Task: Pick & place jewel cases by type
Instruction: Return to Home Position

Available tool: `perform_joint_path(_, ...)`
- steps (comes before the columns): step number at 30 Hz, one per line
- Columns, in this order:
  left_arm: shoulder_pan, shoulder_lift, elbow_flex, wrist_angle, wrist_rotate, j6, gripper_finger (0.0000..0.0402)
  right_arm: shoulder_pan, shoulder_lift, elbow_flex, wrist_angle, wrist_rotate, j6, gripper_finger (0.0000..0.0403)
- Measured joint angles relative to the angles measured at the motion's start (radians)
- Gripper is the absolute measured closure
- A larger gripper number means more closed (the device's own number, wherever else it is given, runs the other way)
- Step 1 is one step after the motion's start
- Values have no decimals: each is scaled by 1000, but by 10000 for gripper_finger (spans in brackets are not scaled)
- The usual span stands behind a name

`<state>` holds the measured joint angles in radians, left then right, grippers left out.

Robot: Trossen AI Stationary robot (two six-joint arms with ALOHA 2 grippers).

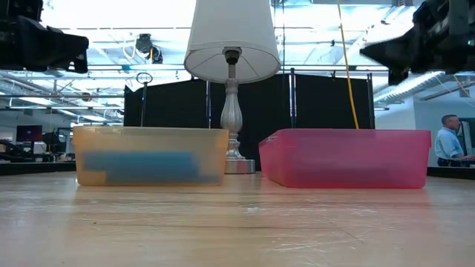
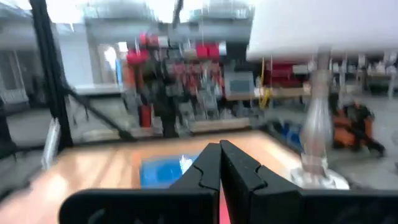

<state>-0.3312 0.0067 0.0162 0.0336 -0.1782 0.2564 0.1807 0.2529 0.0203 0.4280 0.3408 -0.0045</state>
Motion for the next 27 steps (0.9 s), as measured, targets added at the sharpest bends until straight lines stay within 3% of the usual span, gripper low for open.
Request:
perform_joint_path(4, 25, 18, -5, 10, 76, -23, 401, -11, 0, -1, -16, -23, 6, 403)
perform_joint_path(12, 57, 59, -4, -9, 88, -60, 401, -11, 3, -3, -55, -51, -6, 403)
perform_joint_path(17, 59, 81, -4, -13, 95, -49, 401, -11, 4, -4, -106, -10, 26, 403)
perform_joint_path(27, 59, 80, -4, -14, 100, -59, 394, -11, 4, -4, -26, -1, 12, 403)
